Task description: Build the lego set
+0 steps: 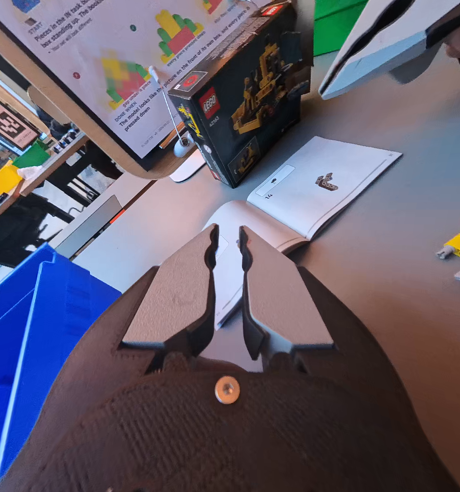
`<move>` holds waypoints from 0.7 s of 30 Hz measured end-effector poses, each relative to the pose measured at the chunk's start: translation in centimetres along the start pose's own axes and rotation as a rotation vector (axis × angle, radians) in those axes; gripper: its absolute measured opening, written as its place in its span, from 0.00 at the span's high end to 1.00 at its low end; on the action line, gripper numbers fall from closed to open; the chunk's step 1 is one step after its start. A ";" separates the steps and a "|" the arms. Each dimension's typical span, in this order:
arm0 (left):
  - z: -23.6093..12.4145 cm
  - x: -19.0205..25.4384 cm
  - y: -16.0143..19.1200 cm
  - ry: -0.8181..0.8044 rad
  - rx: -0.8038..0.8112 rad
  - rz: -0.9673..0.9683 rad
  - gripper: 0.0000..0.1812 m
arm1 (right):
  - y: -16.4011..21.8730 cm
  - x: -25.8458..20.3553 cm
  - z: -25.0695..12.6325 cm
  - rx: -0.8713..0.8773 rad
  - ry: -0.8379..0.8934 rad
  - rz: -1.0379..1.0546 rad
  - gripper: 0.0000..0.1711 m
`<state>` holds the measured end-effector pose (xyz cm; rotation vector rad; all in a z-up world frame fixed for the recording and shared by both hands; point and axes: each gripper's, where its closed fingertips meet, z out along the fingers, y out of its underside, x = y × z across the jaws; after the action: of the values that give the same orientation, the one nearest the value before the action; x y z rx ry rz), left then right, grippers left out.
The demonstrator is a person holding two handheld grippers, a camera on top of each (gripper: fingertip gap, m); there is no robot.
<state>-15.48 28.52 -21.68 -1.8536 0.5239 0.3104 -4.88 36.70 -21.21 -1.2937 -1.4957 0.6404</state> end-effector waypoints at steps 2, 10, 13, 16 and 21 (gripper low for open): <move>0.2 0.4 0.2 0.009 -0.009 0.015 0.93 | 0.2 -0.3 0.1 0.000 -0.021 0.007 1.00; 0.5 1.1 0.4 0.032 -0.020 0.010 0.93 | 1.2 -1.3 0.8 -0.030 -0.074 -0.012 1.00; 0.3 1.1 0.2 0.032 -0.011 0.012 0.93 | 1.1 -1.7 1.0 -0.025 -0.097 0.001 0.99; 0.1 1.3 -0.1 0.038 0.002 0.015 0.93 | 1.2 -1.8 1.2 -0.030 -0.099 -0.001 1.00; 0.1 1.9 -0.3 0.042 0.010 0.048 0.93 | 1.4 -1.9 1.2 -0.039 -0.109 -0.001 1.00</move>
<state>-13.65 28.27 -22.30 -1.8427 0.5985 0.3009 -5.61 35.56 -23.57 -1.3054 -1.6041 0.6941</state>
